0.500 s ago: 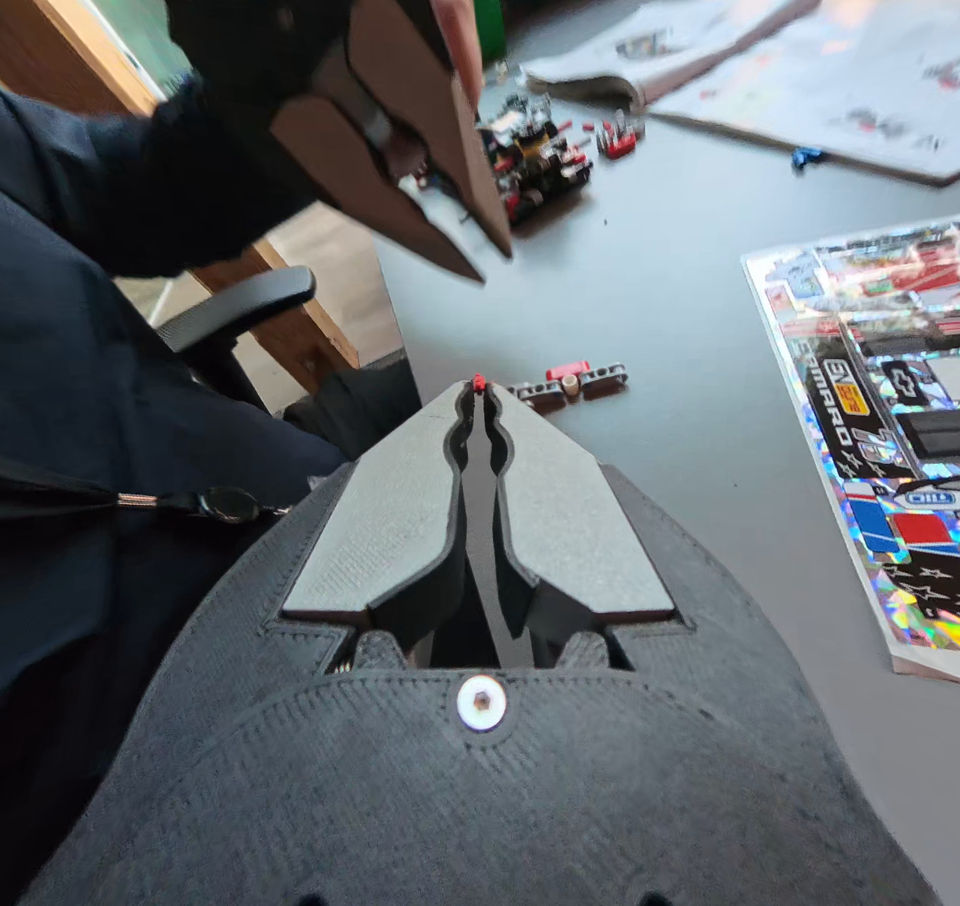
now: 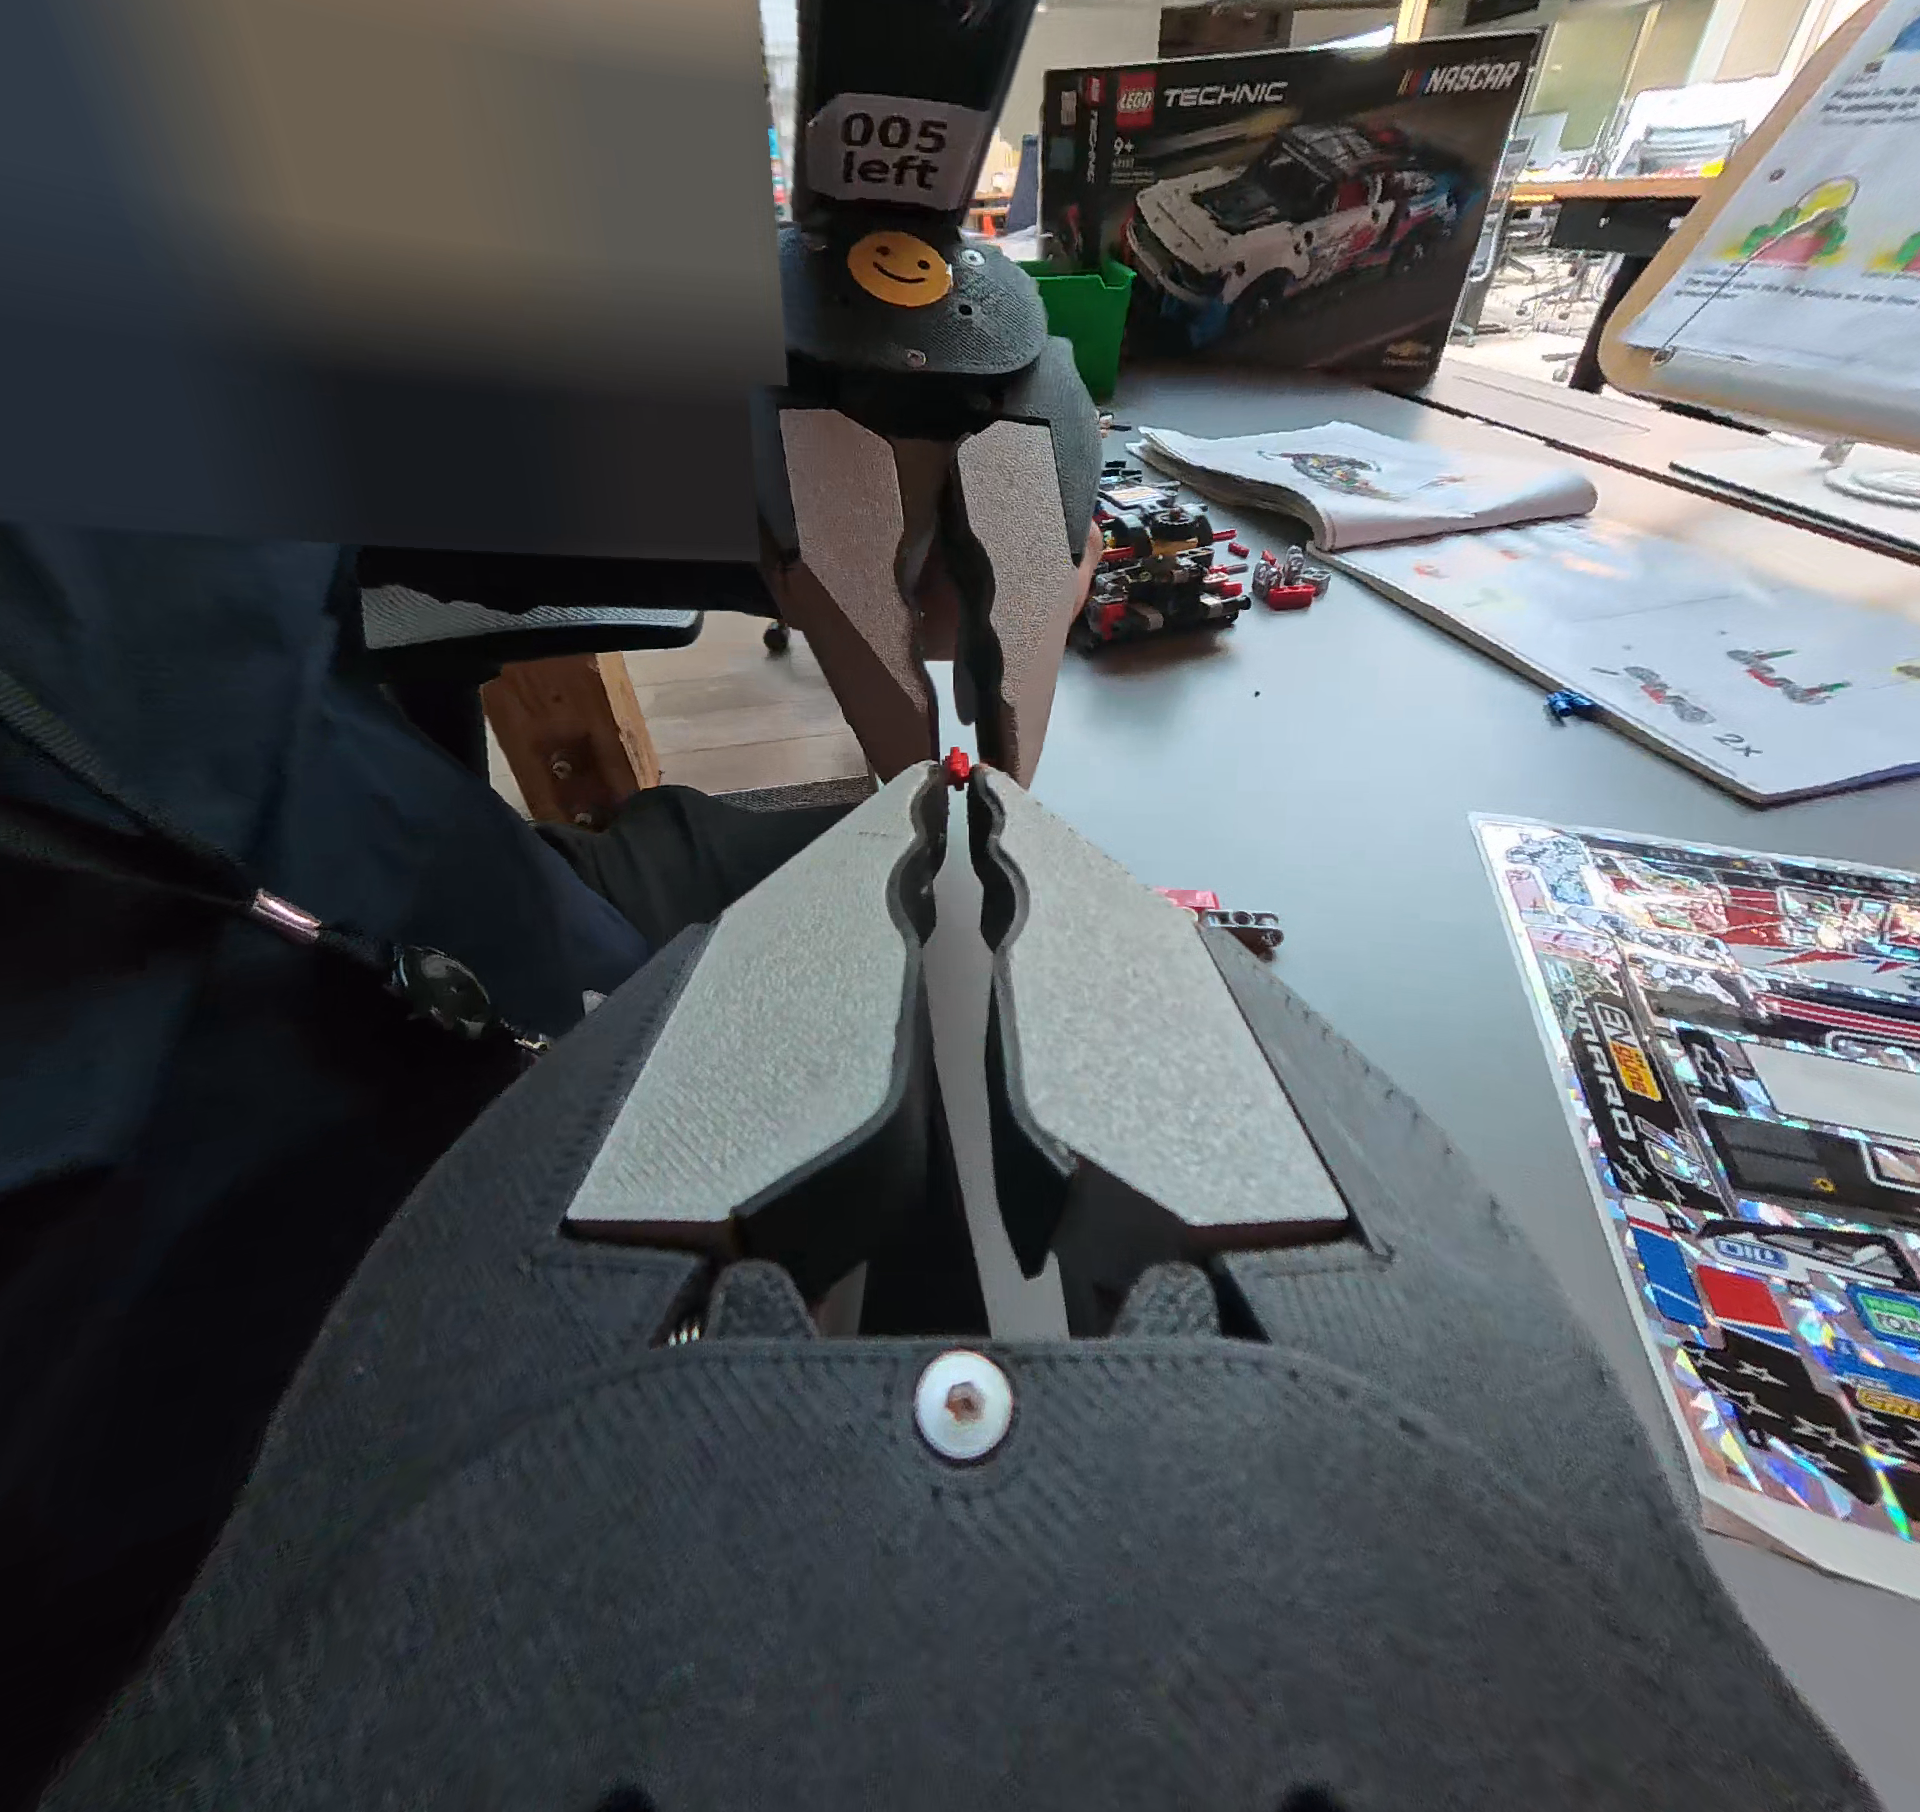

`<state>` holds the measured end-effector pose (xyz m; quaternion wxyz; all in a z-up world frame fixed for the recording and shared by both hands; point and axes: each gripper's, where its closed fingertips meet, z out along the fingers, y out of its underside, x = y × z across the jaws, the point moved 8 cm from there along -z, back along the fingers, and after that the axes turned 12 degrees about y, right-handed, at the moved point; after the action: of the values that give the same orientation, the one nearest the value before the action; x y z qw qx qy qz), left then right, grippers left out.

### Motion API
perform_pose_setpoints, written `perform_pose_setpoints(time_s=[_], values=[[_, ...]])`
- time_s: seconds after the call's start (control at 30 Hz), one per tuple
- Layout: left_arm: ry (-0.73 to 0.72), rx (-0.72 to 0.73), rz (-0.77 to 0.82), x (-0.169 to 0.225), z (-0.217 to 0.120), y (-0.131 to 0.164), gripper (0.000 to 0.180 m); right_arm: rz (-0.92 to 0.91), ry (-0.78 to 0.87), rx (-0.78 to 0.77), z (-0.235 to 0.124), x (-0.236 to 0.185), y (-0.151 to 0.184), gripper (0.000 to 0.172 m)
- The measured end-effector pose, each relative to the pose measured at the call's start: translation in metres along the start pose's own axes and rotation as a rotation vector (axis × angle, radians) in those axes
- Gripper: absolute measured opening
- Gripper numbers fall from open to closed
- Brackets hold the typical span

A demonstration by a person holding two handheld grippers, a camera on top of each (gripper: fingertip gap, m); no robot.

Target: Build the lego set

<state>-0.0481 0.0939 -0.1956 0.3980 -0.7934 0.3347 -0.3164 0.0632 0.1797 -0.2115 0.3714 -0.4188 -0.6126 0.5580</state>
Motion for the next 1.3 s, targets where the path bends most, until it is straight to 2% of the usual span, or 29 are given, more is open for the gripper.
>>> perform_pose_setpoints(time_s=[0.27, 0.6, 0.7, 0.77, 0.93, 1.03, 1.3], values=[[0.068, 0.076, 0.006, 0.001, -0.001, 0.001, 0.002, -0.025, 0.007, 0.008, 0.001, -0.003, 0.001, 0.000], [0.042, 0.087, 0.046, 0.000, -0.004, 0.007, 0.001, -0.021, 0.004, -0.052, 0.007, -0.003, 0.004, 0.000], [0.023, 0.050, 0.078, 0.001, -0.004, 0.008, 0.001, -0.012, 0.000, -0.099, 0.008, -0.004, 0.006, 0.000], [0.012, -0.024, 0.076, 0.001, -0.001, 0.010, 0.001, -0.021, 0.000, -0.166, 0.010, -0.004, 0.010, 0.000], [-0.027, -0.159, 0.097, 0.000, 0.002, 0.011, 0.002, -0.129, 0.058, -0.250, 0.013, -0.007, 0.011, 0.004], [-0.020, -0.181, 0.085, -0.001, 0.003, 0.013, 0.002, -0.173, 0.076, -0.279, 0.014, -0.009, 0.010, 0.008], [-0.012, -0.211, 0.090, -0.001, 0.005, 0.015, 0.002, -0.281, 0.100, -0.333, 0.018, -0.016, 0.012, 0.001]])
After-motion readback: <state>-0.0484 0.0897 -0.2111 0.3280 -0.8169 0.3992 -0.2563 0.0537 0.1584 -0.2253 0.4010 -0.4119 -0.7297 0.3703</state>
